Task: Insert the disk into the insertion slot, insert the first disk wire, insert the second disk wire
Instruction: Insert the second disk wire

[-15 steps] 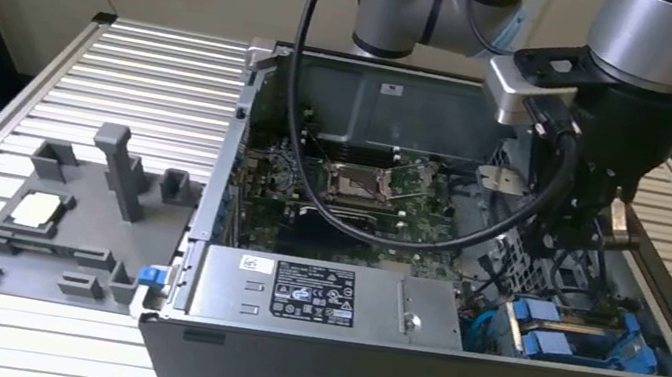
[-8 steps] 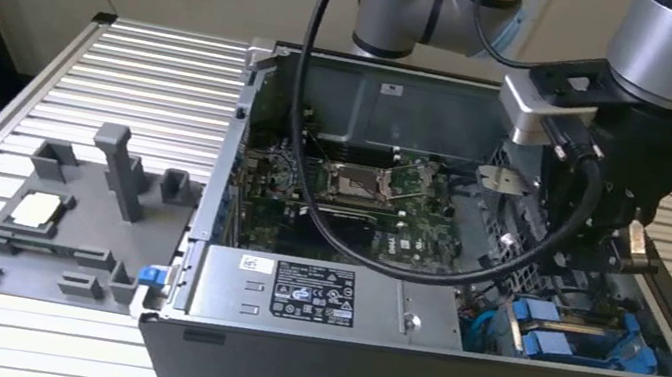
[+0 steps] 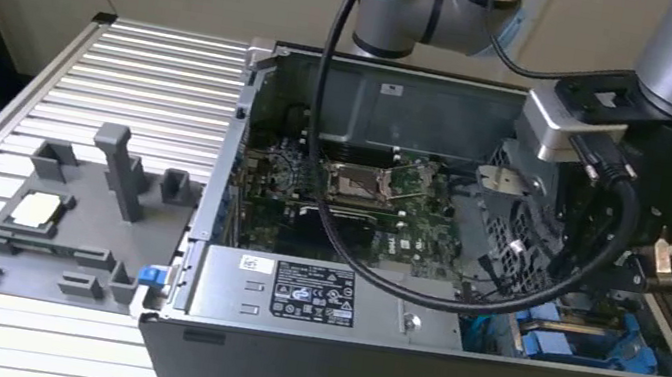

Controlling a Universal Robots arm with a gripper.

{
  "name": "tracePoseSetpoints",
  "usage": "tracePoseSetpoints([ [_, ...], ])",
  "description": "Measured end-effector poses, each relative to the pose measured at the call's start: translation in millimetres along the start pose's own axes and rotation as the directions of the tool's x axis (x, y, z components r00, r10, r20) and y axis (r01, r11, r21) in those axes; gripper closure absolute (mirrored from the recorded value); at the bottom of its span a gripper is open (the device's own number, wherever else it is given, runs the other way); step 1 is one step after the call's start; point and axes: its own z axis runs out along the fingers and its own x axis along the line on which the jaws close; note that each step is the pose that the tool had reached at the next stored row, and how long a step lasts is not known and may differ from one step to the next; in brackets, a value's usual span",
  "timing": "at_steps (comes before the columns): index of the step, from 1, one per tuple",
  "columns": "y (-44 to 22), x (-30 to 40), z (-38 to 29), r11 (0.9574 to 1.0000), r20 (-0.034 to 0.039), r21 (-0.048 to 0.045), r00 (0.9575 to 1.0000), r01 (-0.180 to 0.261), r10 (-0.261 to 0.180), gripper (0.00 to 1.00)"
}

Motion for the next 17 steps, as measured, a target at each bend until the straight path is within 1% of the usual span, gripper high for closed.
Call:
tracePoseSetpoints([
  [5,-10.7,5.0,1.6,0.9999,0.0008,-0.0109,1.0,0.0,0.0,0.84],
  [12,-24.3,12.1,4.0,0.9995,0.0022,-0.0318,1.0,0.0,0.0,0.84],
  [17,-25.0,12.2,4.0,0.9995,0.0022,-0.0326,1.0,0.0,0.0,0.84],
])
